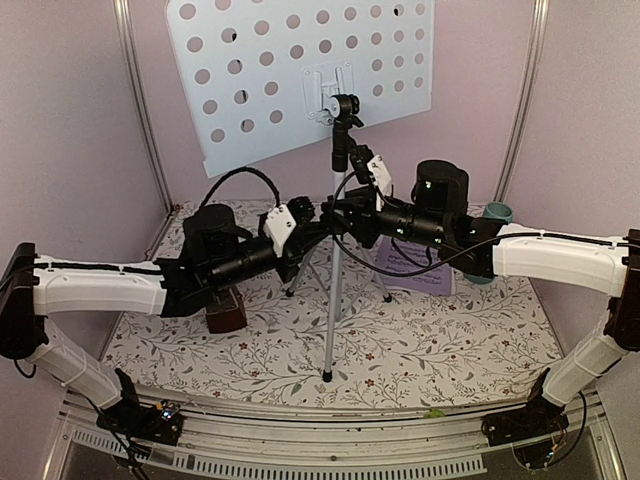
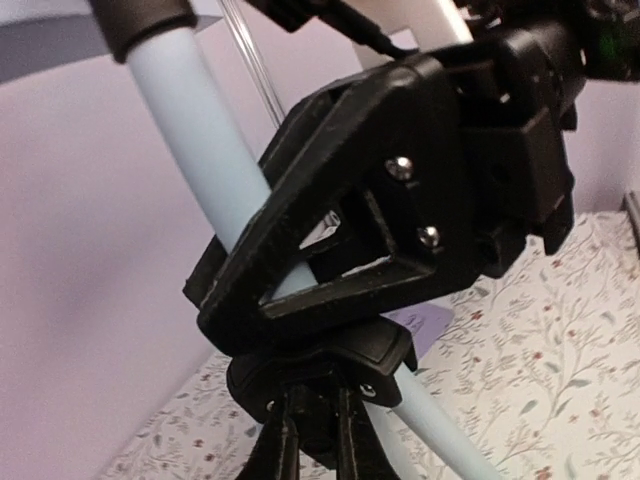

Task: Set up the instrument practice props
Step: Screw the knob on the music stand.

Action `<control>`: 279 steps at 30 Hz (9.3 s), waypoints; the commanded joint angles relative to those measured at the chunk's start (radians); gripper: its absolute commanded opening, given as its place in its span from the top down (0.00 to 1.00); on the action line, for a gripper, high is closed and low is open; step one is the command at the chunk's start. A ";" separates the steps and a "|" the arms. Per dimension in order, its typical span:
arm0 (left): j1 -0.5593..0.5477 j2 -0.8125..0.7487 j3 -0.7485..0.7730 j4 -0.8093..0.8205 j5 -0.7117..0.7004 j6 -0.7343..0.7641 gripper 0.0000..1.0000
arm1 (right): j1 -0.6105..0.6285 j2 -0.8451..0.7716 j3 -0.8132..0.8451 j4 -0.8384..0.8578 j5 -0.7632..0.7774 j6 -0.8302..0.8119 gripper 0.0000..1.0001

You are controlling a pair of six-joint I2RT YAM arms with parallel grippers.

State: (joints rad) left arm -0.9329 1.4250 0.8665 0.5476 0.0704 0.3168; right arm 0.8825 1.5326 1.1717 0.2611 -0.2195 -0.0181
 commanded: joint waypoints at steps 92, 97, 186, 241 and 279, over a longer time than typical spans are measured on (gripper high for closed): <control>-0.117 -0.012 -0.208 0.400 -0.329 -1.789 0.51 | 0.021 0.107 -0.030 -0.200 -0.075 0.006 1.00; -0.119 0.023 -0.161 0.430 -0.329 -1.791 0.51 | 0.022 0.111 -0.031 -0.197 -0.078 0.007 1.00; 0.001 -0.007 -0.048 0.053 -0.107 -1.084 0.65 | 0.022 0.109 -0.016 -0.223 -0.070 -0.009 1.00; -0.013 0.027 -0.047 0.068 -0.082 -0.680 1.00 | 0.022 0.120 -0.008 -0.227 -0.073 -0.011 1.00; -0.138 0.106 -0.060 0.073 -0.338 0.229 0.75 | 0.022 0.150 0.026 -0.254 -0.081 -0.006 1.00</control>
State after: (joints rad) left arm -1.0492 1.5188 0.8295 0.7837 -0.3412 0.5724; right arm 0.8616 1.5833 1.2369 0.2256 -0.2268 -0.0242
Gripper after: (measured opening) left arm 0.144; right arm 0.174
